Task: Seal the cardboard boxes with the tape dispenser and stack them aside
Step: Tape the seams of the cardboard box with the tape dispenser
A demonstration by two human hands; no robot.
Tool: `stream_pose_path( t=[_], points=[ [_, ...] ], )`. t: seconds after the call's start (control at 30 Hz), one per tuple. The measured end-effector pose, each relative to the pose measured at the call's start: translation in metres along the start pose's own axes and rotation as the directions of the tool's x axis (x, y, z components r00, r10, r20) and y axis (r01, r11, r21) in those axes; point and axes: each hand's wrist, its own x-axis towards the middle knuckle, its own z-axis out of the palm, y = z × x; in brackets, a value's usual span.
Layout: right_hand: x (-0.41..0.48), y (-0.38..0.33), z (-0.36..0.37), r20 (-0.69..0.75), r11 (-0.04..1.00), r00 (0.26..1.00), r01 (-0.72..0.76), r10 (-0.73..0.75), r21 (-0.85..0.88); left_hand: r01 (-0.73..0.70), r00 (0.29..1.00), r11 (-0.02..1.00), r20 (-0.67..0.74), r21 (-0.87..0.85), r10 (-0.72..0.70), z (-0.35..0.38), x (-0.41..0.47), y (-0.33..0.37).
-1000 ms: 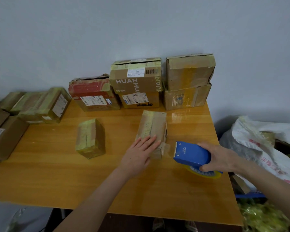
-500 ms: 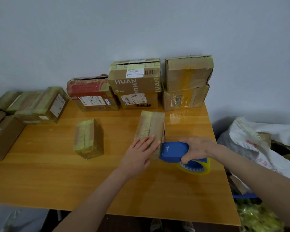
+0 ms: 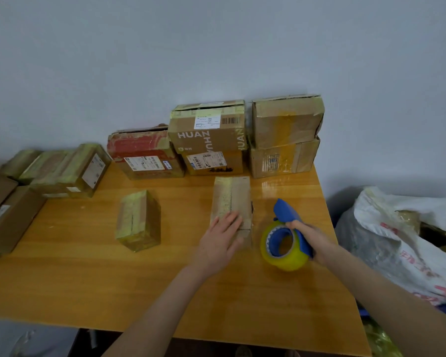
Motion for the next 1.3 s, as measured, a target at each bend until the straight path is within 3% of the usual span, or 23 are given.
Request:
stream_pose_path(
  t=[0.1, 0.17, 0.27, 0.33, 0.4, 0.47, 0.53, 0.6, 0.73, 0.87, 1.0, 1.2, 1.3],
  points=[
    [0.0, 0.013, 0.006, 0.037, 0.987, 0.995, -0.1, 0.096, 0.129, 0.2, 0.95, 0.93, -0.173, -0.307, -0.261, -0.012, -0.006, 0.001],
    [0.0, 0.016, 0.007, 0.051, 0.985, 0.991, -0.128, 0.123, 0.111, 0.336, 0.881, 0.829, -0.162, -0.446, -0.445, -0.016, -0.007, 0.001],
    [0.002, 0.014, 0.0, -0.032, 0.959, 0.999, -0.02, 0.012, -0.284, 0.43, 0.838, 0.761, -0.099, -0.486, -0.537, -0.015, -0.005, -0.001],
    [0.003, 0.009, -0.004, -0.054, 0.768, 0.981, 0.11, -0.184, -0.631, 0.445, 0.828, 0.707, -0.047, -0.549, -0.558, -0.013, -0.001, 0.001],
    [-0.006, -0.002, 0.007, -0.028, 0.607, 0.928, 0.22, -0.372, -0.764, 0.503, 0.793, 0.614, 0.043, -0.608, -0.607, -0.011, 0.009, 0.005],
    [-0.014, -0.014, 0.037, 0.057, 0.596, 0.896, 0.339, -0.44, -0.728, 0.579, 0.747, 0.555, 0.116, -0.597, -0.655, -0.009, 0.022, 0.009],
    [-0.018, -0.022, 0.07, 0.126, 0.641, 0.885, 0.416, -0.448, -0.645, 0.618, 0.736, 0.573, 0.142, -0.539, -0.661, -0.007, 0.031, 0.011],
    [-0.019, -0.027, 0.088, 0.12, 0.682, 0.891, 0.417, -0.439, -0.601, 0.615, 0.748, 0.61, 0.126, -0.5, -0.652, -0.003, 0.033, 0.012],
    [-0.013, -0.023, 0.092, 0.08, 0.64, 0.87, 0.417, -0.486, -0.646, 0.548, 0.79, 0.656, 0.063, -0.519, -0.61, -0.004, 0.03, 0.006],
    [-0.012, -0.022, 0.09, 0.108, 0.657, 0.872, 0.436, -0.478, -0.615, 0.474, 0.825, 0.592, 0.095, -0.652, -0.556, -0.009, 0.018, -0.004],
    [-0.015, -0.023, 0.069, 0.104, 0.643, 0.848, 0.467, -0.519, -0.607, 0.445, 0.769, 0.646, -0.104, -0.62, -0.63, -0.008, -0.004, -0.016],
    [-0.025, -0.02, 0.072, 0.156, 0.641, 0.795, 0.573, -0.586, -0.511, 0.402, 0.766, 0.476, 0.003, -0.782, -0.643, -0.005, -0.002, -0.005],
    [-0.023, -0.019, 0.072, 0.162, 0.615, 0.786, 0.578, -0.597, -0.536, 0.403, 0.78, 0.561, -0.05, -0.723, -0.624, -0.004, 0.001, -0.005]
  ],
)
